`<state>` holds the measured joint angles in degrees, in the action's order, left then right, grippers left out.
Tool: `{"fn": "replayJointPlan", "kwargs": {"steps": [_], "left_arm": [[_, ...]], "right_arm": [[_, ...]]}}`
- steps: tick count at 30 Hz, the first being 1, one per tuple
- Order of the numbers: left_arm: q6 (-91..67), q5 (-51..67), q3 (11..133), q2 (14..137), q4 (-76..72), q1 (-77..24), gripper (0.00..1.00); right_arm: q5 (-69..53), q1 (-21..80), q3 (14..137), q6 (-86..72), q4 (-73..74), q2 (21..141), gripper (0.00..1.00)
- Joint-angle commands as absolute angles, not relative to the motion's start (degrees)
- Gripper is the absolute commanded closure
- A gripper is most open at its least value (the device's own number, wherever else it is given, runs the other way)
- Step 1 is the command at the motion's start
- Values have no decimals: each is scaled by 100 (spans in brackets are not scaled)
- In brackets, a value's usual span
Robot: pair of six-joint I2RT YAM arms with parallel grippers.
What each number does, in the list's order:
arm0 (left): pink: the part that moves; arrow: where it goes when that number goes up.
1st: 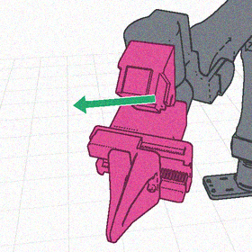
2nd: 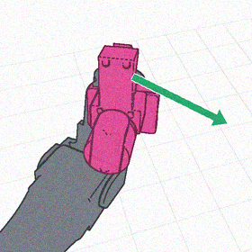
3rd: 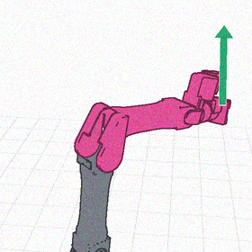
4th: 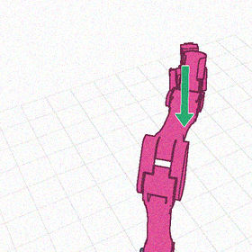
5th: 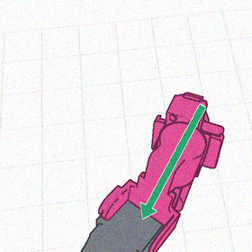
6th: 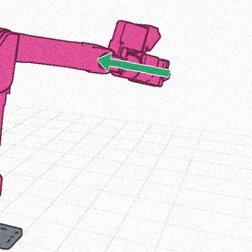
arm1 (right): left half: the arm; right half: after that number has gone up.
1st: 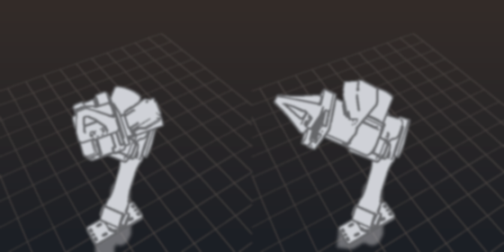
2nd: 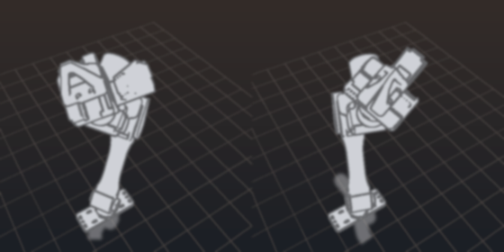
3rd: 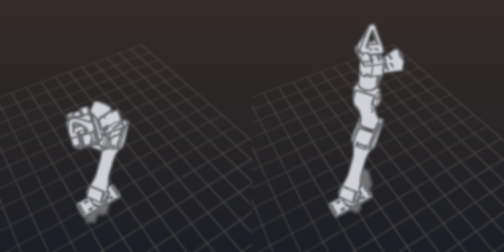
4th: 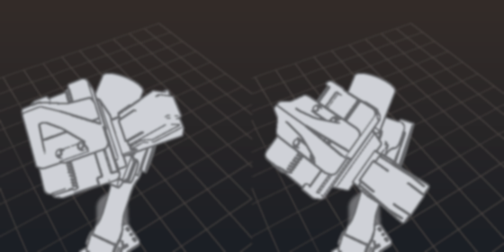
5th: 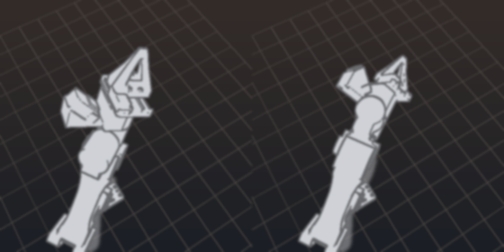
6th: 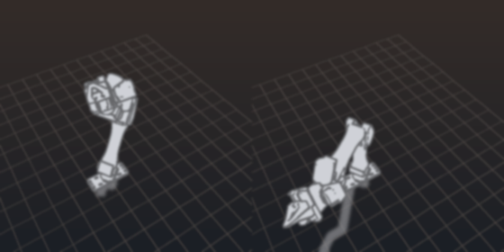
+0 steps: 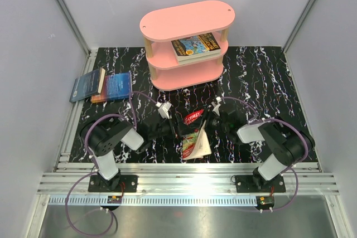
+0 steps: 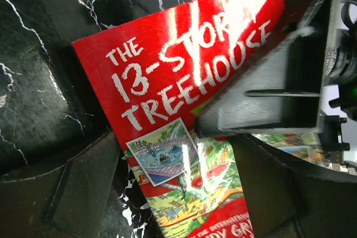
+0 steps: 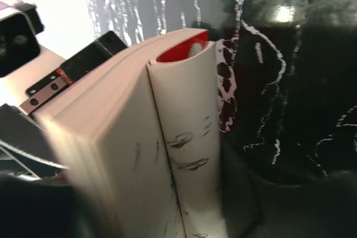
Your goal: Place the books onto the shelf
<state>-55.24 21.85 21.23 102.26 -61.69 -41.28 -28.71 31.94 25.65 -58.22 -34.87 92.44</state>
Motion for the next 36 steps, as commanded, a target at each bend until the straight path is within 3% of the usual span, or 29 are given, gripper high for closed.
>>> {"fn": "replayJointPlan", "kwargs": {"steps": [1,7,9,14,16,17,18,20,25,36], "left_arm": [[-5591,1969,2109,10451,-5072,-4289,14],[-5362,1644,1978,10064,-4606,-4272,14],[-5344,1609,1969,10046,-4570,-4263,14],[-5335,1635,1995,10081,-4623,-4236,14],[-5335,1644,2013,10081,-4632,-4228,14],[-5326,1652,2013,10090,-4658,-4228,14],[-5326,1661,2030,10099,-4684,-4228,14],[-5335,1705,2013,10125,-4746,-4228,14],[-5344,1696,1881,10046,-4825,-4219,14],[-5414,1837,1793,10221,-5185,-4149,14]], "right_arm": [[-3270,3876,2215,-5950,-3568,9466,53],[-2954,3876,2136,-5634,-2262,8451,74],[-2491,3876,2276,-5355,-1033,7922,73],[-1443,3876,2969,-4879,1796,6075,13],[-1178,3876,3067,-4817,2143,5645,20],[-1126,3867,3033,-4816,2188,5564,32],[-1099,3876,2989,-4877,2162,5520,36],[-1256,3867,2778,-5044,1751,5616,53],[-1933,3876,2286,-5449,258,6345,58],[-1600,3894,2549,-5352,246,6531,85]]}}
